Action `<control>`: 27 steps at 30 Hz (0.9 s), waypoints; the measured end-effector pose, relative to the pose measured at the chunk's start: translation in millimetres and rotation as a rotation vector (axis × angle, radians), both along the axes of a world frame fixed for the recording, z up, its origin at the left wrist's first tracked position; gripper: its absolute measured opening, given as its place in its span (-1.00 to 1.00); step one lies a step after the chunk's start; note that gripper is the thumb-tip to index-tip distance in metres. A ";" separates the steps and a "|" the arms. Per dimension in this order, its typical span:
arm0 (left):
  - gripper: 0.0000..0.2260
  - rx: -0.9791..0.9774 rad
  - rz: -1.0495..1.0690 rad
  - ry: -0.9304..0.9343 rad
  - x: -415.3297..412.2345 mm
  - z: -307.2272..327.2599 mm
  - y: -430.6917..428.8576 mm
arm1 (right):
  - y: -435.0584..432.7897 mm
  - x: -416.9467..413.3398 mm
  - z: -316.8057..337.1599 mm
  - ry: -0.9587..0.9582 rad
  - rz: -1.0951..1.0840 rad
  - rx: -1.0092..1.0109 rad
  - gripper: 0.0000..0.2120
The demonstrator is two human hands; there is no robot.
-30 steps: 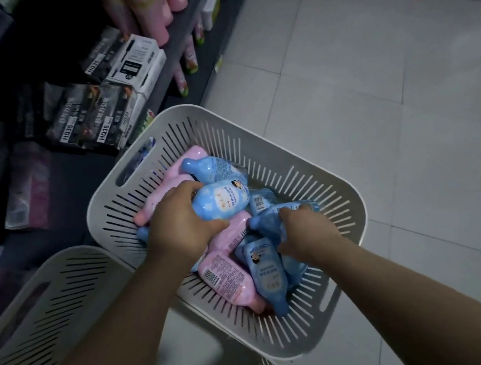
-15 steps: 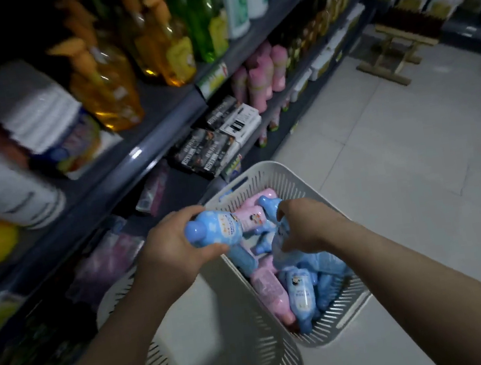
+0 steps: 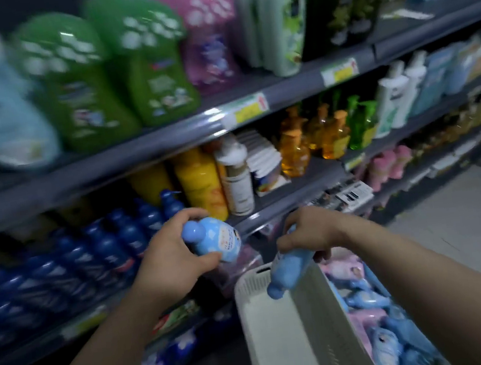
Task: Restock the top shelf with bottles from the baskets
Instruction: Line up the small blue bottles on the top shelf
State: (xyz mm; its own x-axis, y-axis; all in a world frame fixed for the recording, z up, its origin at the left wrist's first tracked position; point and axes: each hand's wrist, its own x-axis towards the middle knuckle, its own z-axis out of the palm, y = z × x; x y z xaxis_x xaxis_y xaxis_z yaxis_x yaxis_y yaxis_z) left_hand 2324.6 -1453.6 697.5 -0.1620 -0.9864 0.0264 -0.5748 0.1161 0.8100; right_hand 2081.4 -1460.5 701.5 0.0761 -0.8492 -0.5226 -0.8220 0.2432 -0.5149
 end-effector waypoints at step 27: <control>-0.68 -0.439 0.804 0.246 429.2 207.5 123.1 | 5.4 447.7 210.9 -1.427 -0.109 0.153 -0.86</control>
State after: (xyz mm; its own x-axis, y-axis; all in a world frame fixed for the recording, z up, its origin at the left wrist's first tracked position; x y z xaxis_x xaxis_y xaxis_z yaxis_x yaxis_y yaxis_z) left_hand 2753.8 -1330.5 905.0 0.6212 -0.6936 0.3648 -0.4342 0.0829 0.8970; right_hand 2529.1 -1455.0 912.4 0.5420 -0.8284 -0.1417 0.3895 0.3969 -0.8311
